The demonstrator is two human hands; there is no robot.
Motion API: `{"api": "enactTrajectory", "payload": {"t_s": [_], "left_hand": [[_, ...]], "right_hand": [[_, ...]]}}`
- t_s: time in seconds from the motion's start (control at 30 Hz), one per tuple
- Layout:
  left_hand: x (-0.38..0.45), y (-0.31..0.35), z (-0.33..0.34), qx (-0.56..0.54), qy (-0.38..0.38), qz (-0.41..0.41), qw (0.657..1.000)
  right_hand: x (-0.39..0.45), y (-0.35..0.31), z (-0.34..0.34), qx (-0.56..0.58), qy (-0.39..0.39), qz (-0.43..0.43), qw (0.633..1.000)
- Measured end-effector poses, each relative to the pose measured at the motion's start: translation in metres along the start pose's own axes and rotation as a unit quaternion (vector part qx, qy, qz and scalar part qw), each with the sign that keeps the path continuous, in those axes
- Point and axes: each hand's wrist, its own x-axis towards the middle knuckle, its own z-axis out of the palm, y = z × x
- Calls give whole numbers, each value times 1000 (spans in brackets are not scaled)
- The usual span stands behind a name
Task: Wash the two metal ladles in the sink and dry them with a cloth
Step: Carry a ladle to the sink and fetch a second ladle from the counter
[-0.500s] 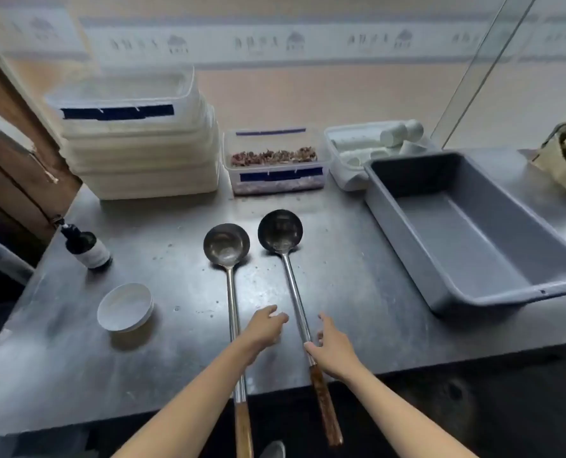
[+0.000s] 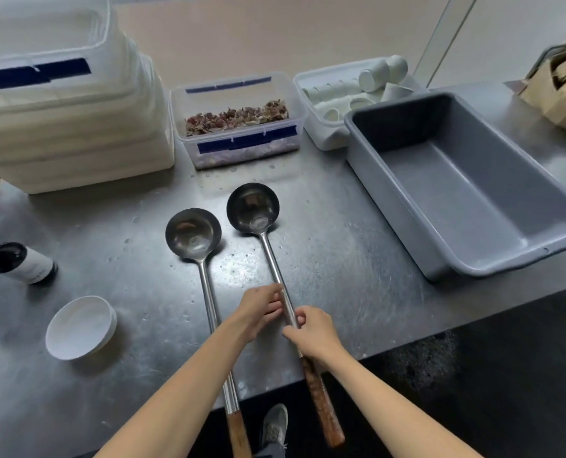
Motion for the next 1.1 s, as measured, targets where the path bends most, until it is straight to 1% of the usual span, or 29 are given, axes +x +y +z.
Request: {"api": "enactTrajectory", "payload": {"t_s": [0.07,0.1,0.17,0.23,0.43,0.6,0.73,0.87,1.03,1.1], "left_hand": [[1,5,5,-33,-9,1,999],[1,9,8,-39,-9,8,999],[-4,16,11,-29,-15,27,999],[-10,20,13,-17,-30,35,999],[-31,28,28,-11,-70,55,996],[-57,39,56,4,-108,75,991],[-79,40,85,31,-140,87,986],[-103,35,117,67,-179,90,977],[-131,17,159,111,-231,85,963],[-144,5,179,133,-254,82,955]], "right_hand": [[-3,-8,-1,54,-6,-7,998],[-7,-13,-3,100,-11,-4,995],[-13,-22,-6,203,-32,14,979],[-20,-28,-8,240,-39,17,970],[-49,-38,-19,302,-2,-1,953],[-73,-39,-41,337,41,-15,941],[-99,-35,-63,383,74,-15,920],[-128,-22,-83,429,116,-11,896],[-163,4,-102,424,183,-9,887],[-180,18,-111,434,205,0,878]]}}
